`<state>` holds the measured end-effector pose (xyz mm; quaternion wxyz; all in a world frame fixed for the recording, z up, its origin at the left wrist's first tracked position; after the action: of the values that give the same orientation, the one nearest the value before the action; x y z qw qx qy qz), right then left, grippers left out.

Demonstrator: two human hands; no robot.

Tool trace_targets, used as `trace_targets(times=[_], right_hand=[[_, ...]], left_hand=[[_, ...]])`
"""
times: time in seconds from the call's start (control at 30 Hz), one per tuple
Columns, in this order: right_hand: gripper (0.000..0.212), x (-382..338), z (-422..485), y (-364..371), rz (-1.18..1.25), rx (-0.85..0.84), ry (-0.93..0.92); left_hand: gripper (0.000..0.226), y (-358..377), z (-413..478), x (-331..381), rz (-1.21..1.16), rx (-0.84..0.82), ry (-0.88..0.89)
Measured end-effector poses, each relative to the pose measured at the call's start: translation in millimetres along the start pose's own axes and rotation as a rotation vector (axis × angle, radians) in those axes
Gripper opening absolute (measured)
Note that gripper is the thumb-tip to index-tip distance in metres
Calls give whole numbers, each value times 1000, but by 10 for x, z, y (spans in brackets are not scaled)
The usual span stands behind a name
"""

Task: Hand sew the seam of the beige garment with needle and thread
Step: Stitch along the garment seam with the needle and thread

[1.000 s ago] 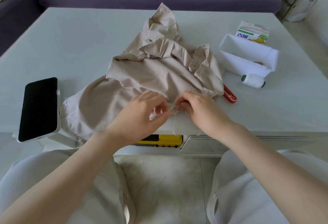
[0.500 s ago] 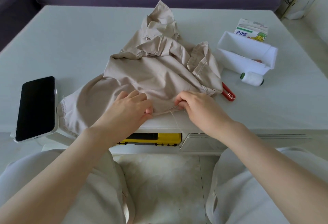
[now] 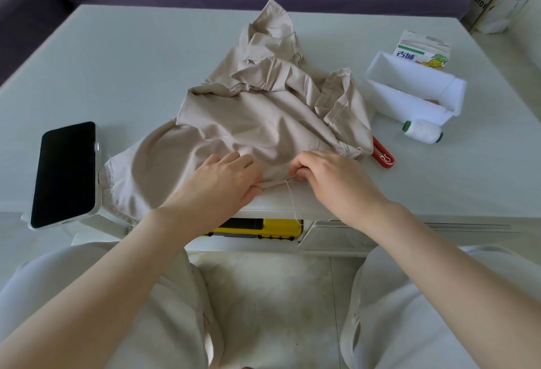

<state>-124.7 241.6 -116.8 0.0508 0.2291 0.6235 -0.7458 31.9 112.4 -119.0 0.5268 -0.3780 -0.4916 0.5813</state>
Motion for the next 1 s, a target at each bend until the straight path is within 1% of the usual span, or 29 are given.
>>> trace_targets(times=[0.1,0.2,0.27,0.37,0.5,0.63,0.67,0.8,1.0], right_hand=[[21,-7,1,-4,-16,0,-18],[26,-13,-2,-5,-40,-4,-29],[26,-19,-3,-9,-39,-1,-33],[21,-23,-7,-17,-29,-1,-35],[20,-16,-9,-15,-32,-2,-34],[21,-11,-13,-7,-48,2,-42],[23,-12,-12,-7,-52,0,-42],[27,-27,-15,-14,-52,-1,-43],[29,-38,-10,1,-49,7,-61]], left_hand=[[19,-26,17,9,-48,5,-30],[14,-29,23,8,-129,-19,-13],[13,-22,24,-2,-122,-26,24],[9,18,22,-24,-120,-29,10],[21,33,27,-5,-128,-27,-8],[4,48,33,-13,-114,-6,14],[5,53,37,-9,-96,9,28],[23,30,66,24,-69,79,21],[24,39,104,47,-53,93,-32]])
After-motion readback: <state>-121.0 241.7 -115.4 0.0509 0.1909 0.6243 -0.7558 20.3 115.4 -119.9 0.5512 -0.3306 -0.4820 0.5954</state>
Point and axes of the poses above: each hand's wrist, its own z-axis towards the middle knuckle, its own y-axis out of the palm, x = y × z, the point moved 1 cm from there along z, towards the middle knuckle, and after that the axes turned 1 degree about z, right-handed, at the moved point
